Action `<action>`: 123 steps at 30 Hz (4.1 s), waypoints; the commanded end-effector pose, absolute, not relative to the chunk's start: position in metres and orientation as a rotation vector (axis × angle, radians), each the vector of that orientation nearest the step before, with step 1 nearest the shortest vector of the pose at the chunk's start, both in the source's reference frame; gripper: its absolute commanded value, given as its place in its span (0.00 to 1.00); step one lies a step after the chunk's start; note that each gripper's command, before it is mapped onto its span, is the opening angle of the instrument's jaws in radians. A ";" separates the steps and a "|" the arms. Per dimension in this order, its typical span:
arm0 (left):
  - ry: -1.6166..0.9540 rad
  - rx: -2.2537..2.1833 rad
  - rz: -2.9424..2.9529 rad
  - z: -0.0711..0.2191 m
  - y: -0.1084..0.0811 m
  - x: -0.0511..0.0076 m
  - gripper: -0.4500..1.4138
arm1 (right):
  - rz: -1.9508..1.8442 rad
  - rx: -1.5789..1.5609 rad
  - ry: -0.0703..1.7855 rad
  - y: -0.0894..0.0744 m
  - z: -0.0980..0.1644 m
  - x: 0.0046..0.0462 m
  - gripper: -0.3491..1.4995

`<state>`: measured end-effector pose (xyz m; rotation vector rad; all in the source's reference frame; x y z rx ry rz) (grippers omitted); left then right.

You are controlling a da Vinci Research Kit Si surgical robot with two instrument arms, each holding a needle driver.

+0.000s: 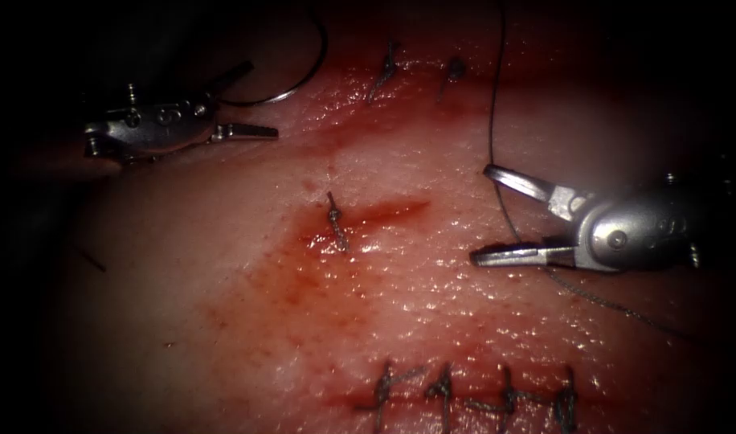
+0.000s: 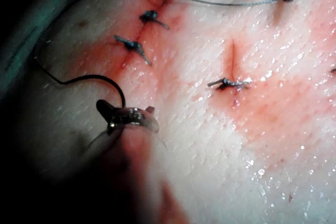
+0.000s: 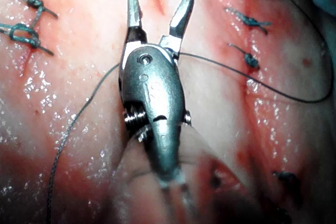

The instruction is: Wound Closure

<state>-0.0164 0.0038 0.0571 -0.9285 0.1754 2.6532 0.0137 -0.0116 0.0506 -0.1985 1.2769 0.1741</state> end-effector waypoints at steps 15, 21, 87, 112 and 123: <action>-0.250 -0.847 2.647 0.062 0.004 -0.0162 0.20 | 0.193 -0.187 1.278 -0.012 0.051 0.0149 0.95; -0.181 -0.800 2.646 0.061 0.004 -0.0157 0.00 | 0.274 -0.126 1.280 -0.012 0.051 0.0148 0.89; 0.134 -1.087 2.538 0.042 -0.008 -0.0271 0.85 | 0.833 0.180 1.200 -0.004 0.048 0.0185 0.00; -0.879 -1.452 1.909 0.046 -0.002 -0.0282 0.76 | 0.384 0.241 1.658 -0.004 0.047 0.0205 0.00; -1.027 -1.452 1.953 0.046 -0.003 -0.0295 0.68 | 0.326 0.218 1.691 -0.004 0.046 0.0210 0.00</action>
